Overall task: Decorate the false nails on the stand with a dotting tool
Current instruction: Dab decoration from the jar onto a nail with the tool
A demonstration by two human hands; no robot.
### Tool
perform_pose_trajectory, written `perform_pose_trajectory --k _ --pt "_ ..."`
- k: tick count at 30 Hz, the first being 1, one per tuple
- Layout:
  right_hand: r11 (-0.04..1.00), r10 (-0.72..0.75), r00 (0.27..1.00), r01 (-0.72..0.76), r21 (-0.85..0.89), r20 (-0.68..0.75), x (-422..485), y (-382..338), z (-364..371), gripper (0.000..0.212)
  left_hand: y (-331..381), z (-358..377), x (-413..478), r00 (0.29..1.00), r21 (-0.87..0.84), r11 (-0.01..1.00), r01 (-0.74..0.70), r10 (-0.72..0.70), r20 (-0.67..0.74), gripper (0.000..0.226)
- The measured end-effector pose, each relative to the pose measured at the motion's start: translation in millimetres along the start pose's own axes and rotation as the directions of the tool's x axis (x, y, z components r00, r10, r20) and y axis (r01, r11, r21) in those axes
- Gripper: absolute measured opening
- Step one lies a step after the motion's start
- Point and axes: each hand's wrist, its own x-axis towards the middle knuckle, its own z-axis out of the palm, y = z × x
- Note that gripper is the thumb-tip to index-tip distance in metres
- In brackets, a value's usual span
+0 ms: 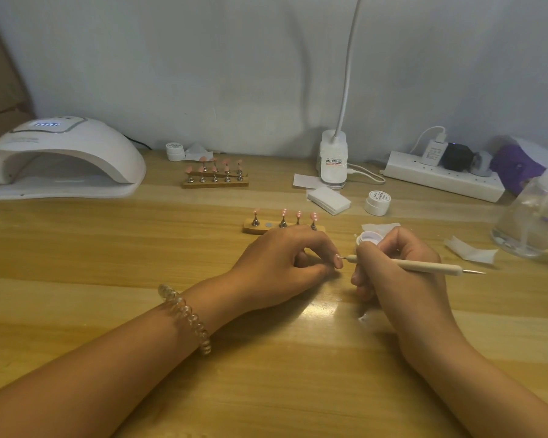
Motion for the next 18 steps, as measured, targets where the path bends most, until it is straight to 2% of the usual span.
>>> perform_pose_trajectory --k 4,6,9,11,13,18 --pt "0.998 -0.029 0.998 0.032 0.059 -0.052 -0.7 0.6 -0.3 0.016 -0.3 0.1 0.5 1.000 -0.007 1.000 0.010 -0.010 0.003 0.013" --pt "0.990 -0.100 0.988 0.110 0.086 -0.117 -0.1 -1.1 -2.1 0.020 -1.1 0.0 0.5 1.000 -0.006 1.000 0.017 -0.017 0.004 0.012" --pt "0.975 -0.207 0.961 0.219 0.045 -0.181 6.8 -4.0 -9.9 0.025 -1.7 -0.1 0.1 1.000 -0.013 1.000 0.020 -0.020 0.001 0.010" --pt "0.967 -0.254 0.946 0.250 -0.043 -0.201 14.7 -2.7 -17.6 0.030 -0.9 -0.1 0.1 1.000 -0.014 1.000 0.013 -0.013 0.001 0.010" --pt "0.958 -0.271 0.940 0.243 -0.149 -0.208 22.7 2.4 -24.0 0.031 -0.2 -0.2 0.2 1.000 -0.015 1.000 0.013 -0.013 -0.001 0.011" --pt "0.968 -0.202 0.966 0.172 -0.184 -0.160 33.9 16.9 -28.0 0.031 1.0 -0.6 -0.3 1.000 -0.005 1.000 0.015 -0.015 -0.004 0.009"
